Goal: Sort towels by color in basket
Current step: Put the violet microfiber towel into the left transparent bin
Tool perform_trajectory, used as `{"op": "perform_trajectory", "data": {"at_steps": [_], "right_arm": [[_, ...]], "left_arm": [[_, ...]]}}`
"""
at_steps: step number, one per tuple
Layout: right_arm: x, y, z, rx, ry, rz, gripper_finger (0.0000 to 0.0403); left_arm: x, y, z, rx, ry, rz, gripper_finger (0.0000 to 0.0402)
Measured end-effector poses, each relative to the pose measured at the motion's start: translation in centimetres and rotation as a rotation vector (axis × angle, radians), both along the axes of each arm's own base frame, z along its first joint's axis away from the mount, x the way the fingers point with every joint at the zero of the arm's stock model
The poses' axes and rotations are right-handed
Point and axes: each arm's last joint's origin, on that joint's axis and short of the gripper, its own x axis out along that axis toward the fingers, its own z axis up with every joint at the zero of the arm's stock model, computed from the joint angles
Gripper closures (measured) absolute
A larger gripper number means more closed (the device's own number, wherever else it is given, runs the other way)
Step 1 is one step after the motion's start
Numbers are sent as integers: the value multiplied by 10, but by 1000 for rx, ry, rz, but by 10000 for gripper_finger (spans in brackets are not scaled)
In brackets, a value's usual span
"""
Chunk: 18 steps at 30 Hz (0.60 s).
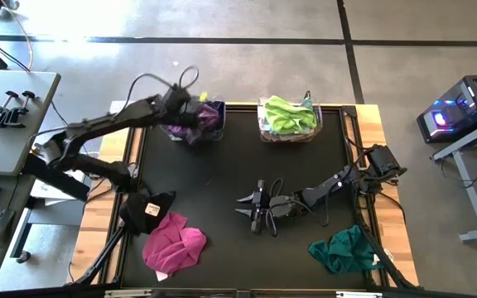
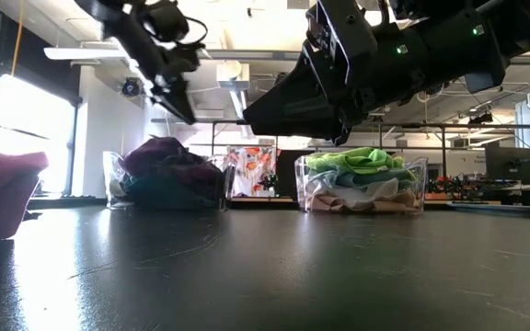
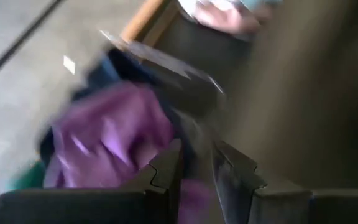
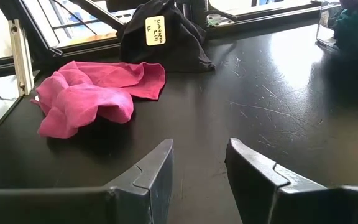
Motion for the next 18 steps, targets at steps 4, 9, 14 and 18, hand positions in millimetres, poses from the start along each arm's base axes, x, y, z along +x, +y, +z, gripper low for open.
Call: {"op": "perform_trajectory", "data": {"at_steps": [4,9,14,18], "right_arm": [[0,0,0,0,0,0,265],[0,0,0,5,-1,-2,265],[1,-3,1,3,-8,-8,265],[2,-6,1,21,-10,-23,265]], "left_arm": [[-18,-21,-24,-41,29,0,328],[-39,-10,-65,53,74,242,328],[-53,8,-94,62,89,365,328],[-56,19,-102,43,93,378,328]]}}
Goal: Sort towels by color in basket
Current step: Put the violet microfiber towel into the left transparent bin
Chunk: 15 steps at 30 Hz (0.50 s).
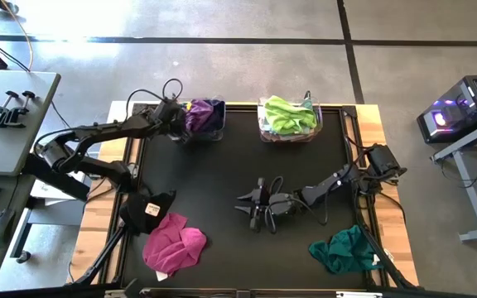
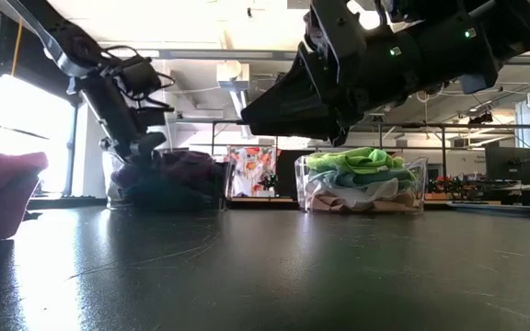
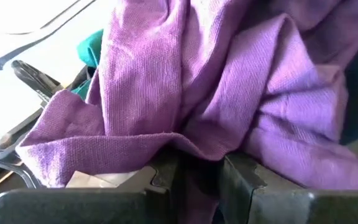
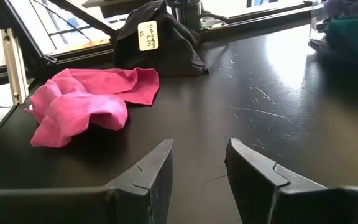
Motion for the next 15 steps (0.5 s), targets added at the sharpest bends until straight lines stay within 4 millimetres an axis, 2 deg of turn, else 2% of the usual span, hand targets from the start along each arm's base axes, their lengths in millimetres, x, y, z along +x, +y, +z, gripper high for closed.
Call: {"op": "perform_trajectory", "data": {"at_steps": [5,12,15], "right_arm": [[0,-1,0,5,0,-6,265],[0,-1,0,18,-1,-10,265],[0,-1,0,24,-2,-12,265]], "left_arm": [[-1,0,10,-51,-32,-36,328],[3,-8,57,-139,-25,-95,328],[6,-7,70,-88,-41,-135,328]]}}
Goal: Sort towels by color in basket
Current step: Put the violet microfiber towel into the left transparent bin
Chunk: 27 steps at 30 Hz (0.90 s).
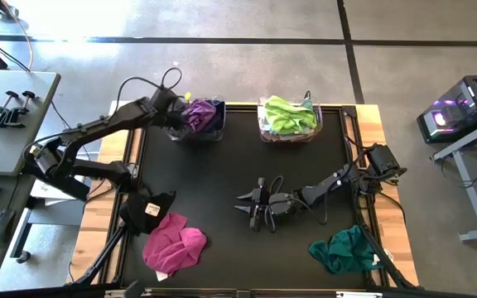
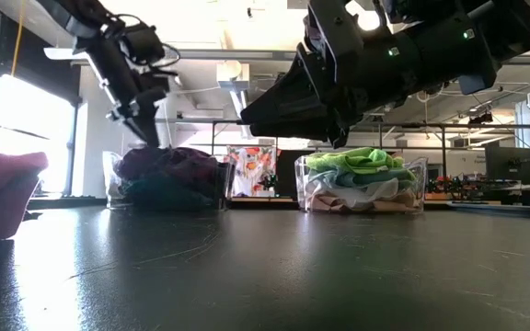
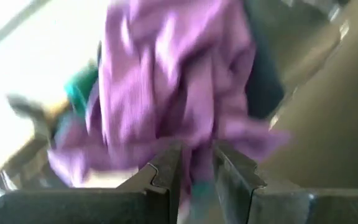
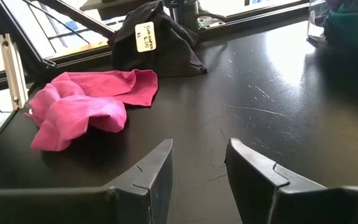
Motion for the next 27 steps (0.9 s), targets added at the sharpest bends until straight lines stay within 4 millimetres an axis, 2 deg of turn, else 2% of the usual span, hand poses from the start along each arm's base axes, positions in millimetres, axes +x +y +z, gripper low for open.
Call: {"op": "perform_trajectory", "data": {"at_steps": [4,6,8,13,16,18,22,27], "right_arm": [[0,0,0,0,0,0,265],[0,0,0,0,0,0,265],[0,0,0,0,0,0,265],[0,0,-1,-3,9,0,265],[0,0,-1,-5,14,0,265],[0,0,-1,-7,14,-4,265],[-2,-1,0,-40,2,-93,265],[-9,1,17,-81,11,-113,265]], "left_arm": [[11,14,8,155,-102,-39,328],[15,25,5,179,-131,-18,328],[18,35,-6,147,-130,1,328],[27,57,-48,21,-89,7,328],[34,64,-72,-42,-72,-20,328],[36,66,-79,-59,-47,-36,328],[36,66,-68,-102,-10,-41,328],[34,48,-26,-62,-56,-68,328]]}}
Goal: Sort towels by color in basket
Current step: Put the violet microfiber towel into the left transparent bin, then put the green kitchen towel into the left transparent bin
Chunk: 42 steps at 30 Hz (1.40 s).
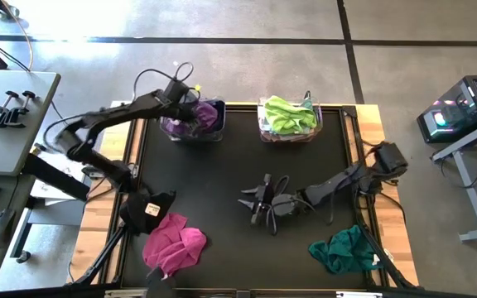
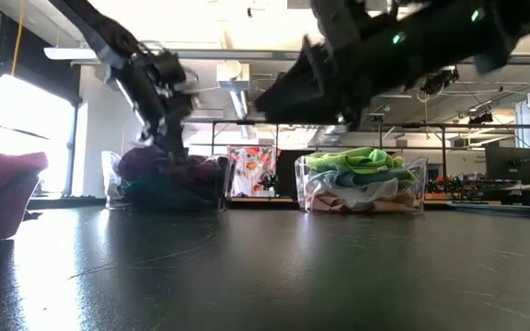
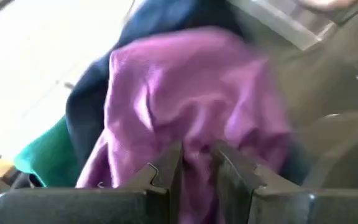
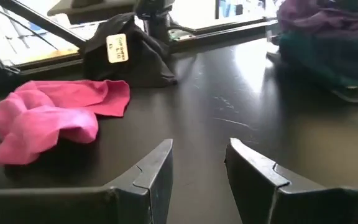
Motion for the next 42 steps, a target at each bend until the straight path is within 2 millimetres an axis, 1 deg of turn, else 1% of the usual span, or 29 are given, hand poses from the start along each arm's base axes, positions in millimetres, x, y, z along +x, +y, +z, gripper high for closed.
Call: {"op": "perform_trajectory", "data": {"at_steps": [2,5,8,10,13,15,18,21,24,27,29,32,35,38,40,42], "right_arm": [[-9,1,10,-26,37,-41,265],[-28,3,29,-55,86,-111,265],[-51,9,47,-38,137,-83,265],[-67,12,54,-11,210,-31,265],[-84,20,68,106,373,91,265],[-93,27,78,190,499,131,265],[-105,38,87,274,727,94,265],[-117,49,94,316,926,-6,265],[-129,61,89,376,1091,-109,265],[-139,79,82,495,1219,-94,263],[-145,89,76,523,1242,-112,256],[-149,98,68,593,1227,-163,231],[-154,103,55,663,1222,-196,193],[-159,106,38,751,1266,-197,158],[-165,106,25,789,1325,-193,147],[-173,101,10,804,1386,-196,145]], "left_arm": [[1,-13,15,33,-60,-11,328],[5,-43,28,70,-120,-94,328],[9,-77,34,107,-216,-185,328],[13,-99,37,136,-295,-259,328],[16,-132,38,170,-397,-381,328],[16,-151,38,194,-459,-461,328],[16,-175,35,211,-543,-555,328],[17,-194,28,209,-608,-618,328],[18,-210,20,193,-625,-683,328],[17,-220,17,183,-635,-724,328],[16,-225,15,186,-635,-735,328],[15,-229,12,205,-631,-720,328],[15,-230,11,235,-631,-698,328],[14,-230,11,243,-639,-687,328],[14,-230,11,242,-637,-684,328],[14,-230,11,237,-636,-682,328]]}}
